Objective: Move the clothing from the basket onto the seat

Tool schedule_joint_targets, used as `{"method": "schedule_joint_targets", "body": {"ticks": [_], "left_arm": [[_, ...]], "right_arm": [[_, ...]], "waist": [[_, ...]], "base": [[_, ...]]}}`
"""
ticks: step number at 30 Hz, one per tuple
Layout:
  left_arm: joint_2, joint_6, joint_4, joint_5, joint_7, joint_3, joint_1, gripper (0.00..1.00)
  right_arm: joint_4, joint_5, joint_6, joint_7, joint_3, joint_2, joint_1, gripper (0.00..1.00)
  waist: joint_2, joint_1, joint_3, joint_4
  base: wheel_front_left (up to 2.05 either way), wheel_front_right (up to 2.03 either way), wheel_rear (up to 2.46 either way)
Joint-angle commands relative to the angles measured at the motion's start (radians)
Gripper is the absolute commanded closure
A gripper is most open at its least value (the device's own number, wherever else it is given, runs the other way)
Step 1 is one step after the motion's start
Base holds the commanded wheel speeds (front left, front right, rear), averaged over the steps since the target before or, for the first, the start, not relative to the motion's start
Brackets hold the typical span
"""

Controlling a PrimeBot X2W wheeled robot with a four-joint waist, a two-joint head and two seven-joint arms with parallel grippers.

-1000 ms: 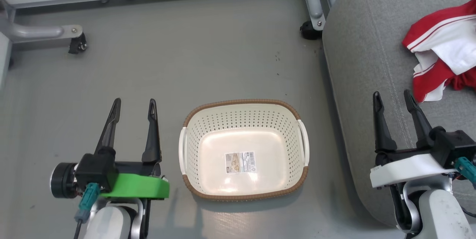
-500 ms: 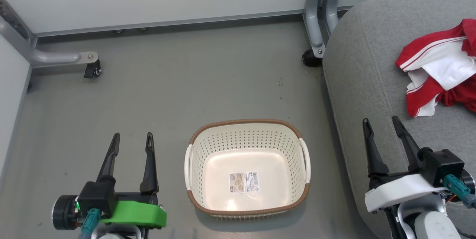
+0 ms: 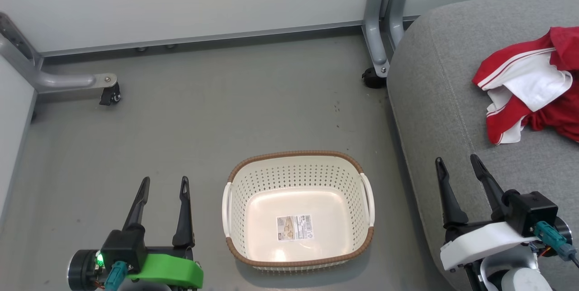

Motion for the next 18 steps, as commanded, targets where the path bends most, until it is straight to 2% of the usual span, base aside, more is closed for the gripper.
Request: {"method": "schedule_joint_targets", "body": {"ticks": [1, 18], "left_arm": [[-0.005, -0.005, 0.004, 0.012, 0.0, 0.006, 0.013, 0.0], [-0.016, -0.017, 0.029, 0.022, 0.0, 0.026, 0.008, 0.0]], "right_arm": [[-0.005, 0.003, -0.001, 0.003, 0.0, -0.002, 0.011, 0.0], [-0.01, 0.004, -0.001, 0.002, 0.005, -0.002, 0.005, 0.0]], "waist": [[0.0, 0.0001, 0.001, 0.001], [0.0, 0.0001, 0.009, 0.007]], "base": [[0.0, 0.0, 0.0], [0.0, 0.0, 0.0]]}}
